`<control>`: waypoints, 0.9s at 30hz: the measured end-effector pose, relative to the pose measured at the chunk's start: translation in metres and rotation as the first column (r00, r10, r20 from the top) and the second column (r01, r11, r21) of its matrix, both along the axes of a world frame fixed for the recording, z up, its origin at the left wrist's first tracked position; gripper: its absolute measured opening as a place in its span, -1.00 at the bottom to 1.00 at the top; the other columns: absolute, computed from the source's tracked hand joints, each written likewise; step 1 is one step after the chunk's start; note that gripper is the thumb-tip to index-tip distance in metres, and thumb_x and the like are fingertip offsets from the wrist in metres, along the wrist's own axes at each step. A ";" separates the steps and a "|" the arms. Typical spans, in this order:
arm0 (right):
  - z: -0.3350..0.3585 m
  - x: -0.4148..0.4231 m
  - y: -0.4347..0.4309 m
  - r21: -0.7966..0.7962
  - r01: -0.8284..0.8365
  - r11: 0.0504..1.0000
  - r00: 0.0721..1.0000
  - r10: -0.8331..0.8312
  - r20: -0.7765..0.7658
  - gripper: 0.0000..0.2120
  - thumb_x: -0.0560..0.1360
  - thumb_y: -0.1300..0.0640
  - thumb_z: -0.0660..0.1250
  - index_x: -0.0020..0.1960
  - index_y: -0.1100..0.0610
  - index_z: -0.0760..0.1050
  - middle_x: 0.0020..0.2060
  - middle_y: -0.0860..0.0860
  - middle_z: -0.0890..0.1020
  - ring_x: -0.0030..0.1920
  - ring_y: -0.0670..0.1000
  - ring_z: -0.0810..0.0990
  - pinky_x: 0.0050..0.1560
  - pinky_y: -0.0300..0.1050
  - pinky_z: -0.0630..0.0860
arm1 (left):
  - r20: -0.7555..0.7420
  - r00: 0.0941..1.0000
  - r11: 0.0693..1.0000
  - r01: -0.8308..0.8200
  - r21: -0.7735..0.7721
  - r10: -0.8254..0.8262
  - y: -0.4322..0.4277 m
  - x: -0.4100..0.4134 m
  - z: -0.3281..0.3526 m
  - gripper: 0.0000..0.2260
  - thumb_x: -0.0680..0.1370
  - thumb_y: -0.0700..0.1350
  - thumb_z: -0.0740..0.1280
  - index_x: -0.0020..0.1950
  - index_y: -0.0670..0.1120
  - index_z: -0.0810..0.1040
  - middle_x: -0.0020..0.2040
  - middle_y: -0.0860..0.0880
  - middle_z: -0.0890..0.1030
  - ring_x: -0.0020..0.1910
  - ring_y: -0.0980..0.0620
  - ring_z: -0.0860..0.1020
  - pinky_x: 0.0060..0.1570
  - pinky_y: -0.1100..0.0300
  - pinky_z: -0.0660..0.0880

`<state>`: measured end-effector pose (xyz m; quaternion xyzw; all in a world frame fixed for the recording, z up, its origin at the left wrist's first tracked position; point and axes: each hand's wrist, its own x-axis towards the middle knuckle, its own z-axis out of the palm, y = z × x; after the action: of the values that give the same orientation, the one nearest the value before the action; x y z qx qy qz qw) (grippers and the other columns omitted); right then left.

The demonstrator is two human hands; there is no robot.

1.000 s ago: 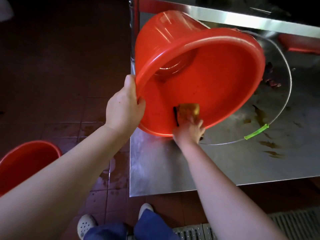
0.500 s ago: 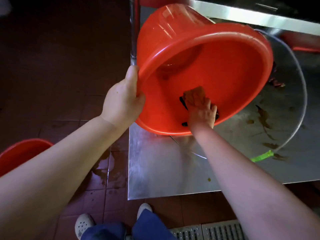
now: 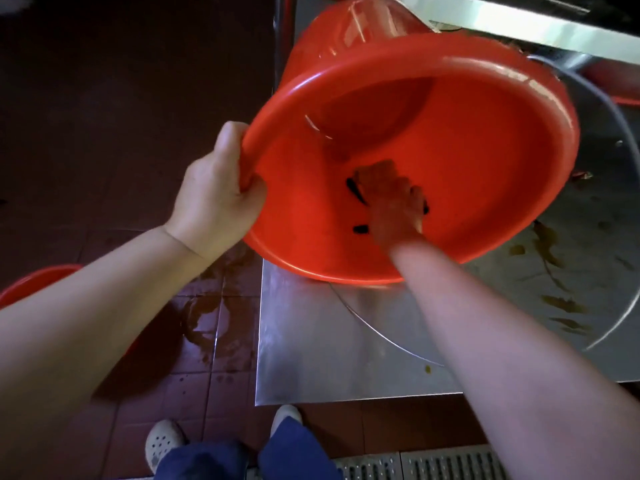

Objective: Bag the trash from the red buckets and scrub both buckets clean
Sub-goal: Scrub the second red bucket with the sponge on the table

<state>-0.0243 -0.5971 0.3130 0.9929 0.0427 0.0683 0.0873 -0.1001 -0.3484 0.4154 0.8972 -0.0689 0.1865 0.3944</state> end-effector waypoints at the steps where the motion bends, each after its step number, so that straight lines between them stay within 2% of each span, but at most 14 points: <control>1: 0.005 0.004 -0.007 -0.027 0.091 0.995 0.990 -0.087 0.110 -0.58 0.58 0.14 0.13 0.41 -0.11 0.24 0.41 0.09 0.27 0.24 0.21 0.38 0.12 0.07 0.31 | -0.005 1.000 1.000 0.010 -0.003 -0.010 0.001 0.000 0.000 -0.71 0.44 -0.34 0.26 0.13 -0.19 0.36 -0.28 -0.14 0.50 -0.35 -0.18 0.51 -0.36 0.00 0.46; 3: 0.001 0.007 -0.003 -0.004 0.229 0.973 0.965 -0.227 0.134 -0.55 0.59 0.20 0.07 0.45 -0.06 0.21 0.46 0.10 0.22 0.31 0.20 0.33 0.17 0.07 0.28 | -0.002 1.000 1.000 0.019 -0.005 -0.019 -0.002 0.001 0.000 -0.71 0.43 -0.34 0.26 0.13 -0.20 0.37 -0.29 -0.13 0.49 -0.34 -0.20 0.51 -0.35 0.00 0.47; 6: -0.010 0.008 0.030 0.228 0.419 0.879 0.907 -0.414 -0.073 -0.51 0.60 0.12 0.09 0.50 -0.10 0.11 0.50 0.01 0.17 0.36 0.19 0.25 0.24 0.05 0.23 | 0.039 0.999 0.999 0.038 0.021 -0.038 -0.009 0.004 0.002 -0.69 0.40 -0.33 0.26 0.13 -0.21 0.39 -0.30 -0.09 0.48 -0.33 -0.23 0.51 -0.35 0.01 0.47; 9: -0.018 0.022 0.079 0.576 0.310 0.756 0.941 -0.158 -0.299 -0.38 0.51 -0.07 0.27 0.49 -0.26 0.08 0.51 -0.10 0.14 0.42 0.18 0.21 0.37 0.15 0.22 | 0.071 0.995 0.996 0.066 0.055 -0.070 -0.011 0.006 0.004 -0.67 0.37 -0.32 0.26 0.13 -0.24 0.39 -0.32 -0.08 0.47 -0.37 -0.24 0.50 -0.38 -0.01 0.48; 11: -0.012 0.032 0.097 0.821 0.254 0.511 0.957 -0.013 -0.288 -0.43 0.49 0.12 0.24 0.43 -0.28 0.25 0.47 -0.16 0.25 0.41 0.17 0.27 0.39 0.15 0.23 | 0.067 0.995 0.995 0.065 0.074 -0.070 -0.010 0.008 0.004 -0.67 0.38 -0.33 0.27 0.14 -0.23 0.39 -0.34 -0.06 0.46 -0.39 -0.25 0.50 -0.40 -0.02 0.48; 12: -0.011 0.035 0.095 0.856 0.216 0.469 0.969 0.006 -0.247 -0.45 0.50 0.15 0.22 0.40 -0.28 0.29 0.46 -0.16 0.27 0.40 0.18 0.29 0.38 0.10 0.26 | 0.063 0.996 0.995 0.056 0.081 -0.062 -0.009 0.008 0.004 -0.66 0.39 -0.33 0.27 0.15 -0.21 0.38 -0.35 -0.05 0.45 -0.38 -0.25 0.50 -0.40 -0.02 0.48; 14: -0.013 0.032 0.074 0.796 0.065 0.602 0.983 0.101 -0.156 -0.45 0.53 0.09 0.28 0.45 -0.24 0.22 0.50 -0.14 0.20 0.42 0.14 0.26 0.31 -0.13 0.32 | 0.076 0.996 0.994 0.047 0.097 -0.054 -0.008 0.006 0.003 -0.66 0.39 -0.31 0.25 0.16 -0.20 0.38 -0.35 -0.03 0.44 -0.37 -0.25 0.50 -0.41 0.02 0.45; 15: -0.015 0.032 0.057 0.683 -0.007 0.731 0.977 0.149 -0.150 -0.40 0.53 0.04 0.31 0.48 -0.23 0.15 0.51 -0.15 0.14 0.42 0.12 0.25 0.26 -0.18 0.33 | 0.095 0.994 0.993 0.043 0.114 -0.054 -0.008 0.006 0.003 -0.65 0.38 -0.29 0.24 0.17 -0.21 0.38 -0.35 -0.03 0.43 -0.37 -0.25 0.50 -0.42 0.04 0.44; 17: -0.017 0.044 0.022 0.273 -0.003 0.962 0.988 0.044 -0.145 -0.37 0.53 0.02 0.29 0.50 -0.22 0.09 0.52 -0.04 0.14 0.33 0.19 0.29 0.23 0.00 0.31 | 0.109 0.993 0.990 0.034 0.135 -0.049 -0.008 0.005 0.002 -0.61 0.38 -0.29 0.23 0.21 -0.21 0.38 -0.36 -0.04 0.43 -0.39 -0.25 0.49 -0.43 0.07 0.42; 18: -0.015 0.051 0.009 0.105 0.061 0.993 0.995 -0.052 -0.090 -0.44 0.57 0.08 0.23 0.50 -0.15 0.12 0.49 0.04 0.18 0.29 0.23 0.31 0.23 0.08 0.28 | 0.103 0.994 0.991 0.029 0.130 -0.042 -0.008 0.005 0.001 -0.61 0.38 -0.29 0.22 0.21 -0.19 0.37 -0.38 -0.02 0.42 -0.40 -0.24 0.48 -0.43 0.08 0.41; 20: -0.005 0.062 -0.002 -0.016 0.202 0.979 0.979 -0.202 -0.029 -0.51 0.59 0.17 0.12 0.49 -0.05 0.14 0.47 0.12 0.19 0.34 0.25 0.25 0.29 0.12 0.20 | 0.094 0.995 0.993 0.020 0.118 -0.032 -0.006 0.006 -0.002 -0.65 0.39 -0.28 0.21 0.16 -0.13 0.35 -0.43 0.06 0.35 -0.43 -0.21 0.46 -0.45 0.09 0.38; 22: -0.004 0.064 0.002 0.005 0.303 0.953 0.952 -0.303 -0.040 -0.48 0.60 0.13 0.14 0.51 -0.04 0.07 0.50 0.09 0.14 0.41 0.24 0.16 0.32 0.09 0.14 | 0.094 0.995 0.994 0.026 0.102 -0.036 -0.005 0.007 -0.004 -0.67 0.38 -0.28 0.20 0.15 -0.13 0.36 -0.44 0.11 0.32 -0.43 -0.19 0.46 -0.45 0.09 0.38; 25: -0.009 0.052 0.044 0.213 0.446 0.870 0.891 -0.408 -0.198 -0.38 0.58 -0.05 0.19 0.54 -0.10 -0.04 0.54 0.06 0.04 0.44 0.25 0.13 0.33 0.08 0.15 | 0.090 0.995 0.996 0.032 0.089 -0.040 -0.008 0.009 -0.003 -0.63 0.39 -0.31 0.22 0.20 -0.19 0.38 -0.42 0.11 0.33 -0.40 -0.21 0.48 -0.43 0.08 0.41; 27: 0.000 0.035 0.084 0.418 0.440 0.795 0.883 -0.297 -0.363 -0.33 0.53 -0.20 0.22 0.52 -0.22 -0.06 0.53 0.04 0.02 0.42 0.29 0.16 0.34 0.14 0.16 | 0.113 0.993 0.995 0.028 0.092 -0.039 -0.008 0.007 -0.003 -0.64 0.39 -0.30 0.25 0.18 -0.22 0.39 -0.40 0.04 0.37 -0.38 -0.25 0.49 -0.41 0.05 0.43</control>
<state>0.0102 -0.5135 0.3125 0.9703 -0.1601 -0.0822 -0.1618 -0.0926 -0.3564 0.4123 0.9006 -0.1147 0.2276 0.3522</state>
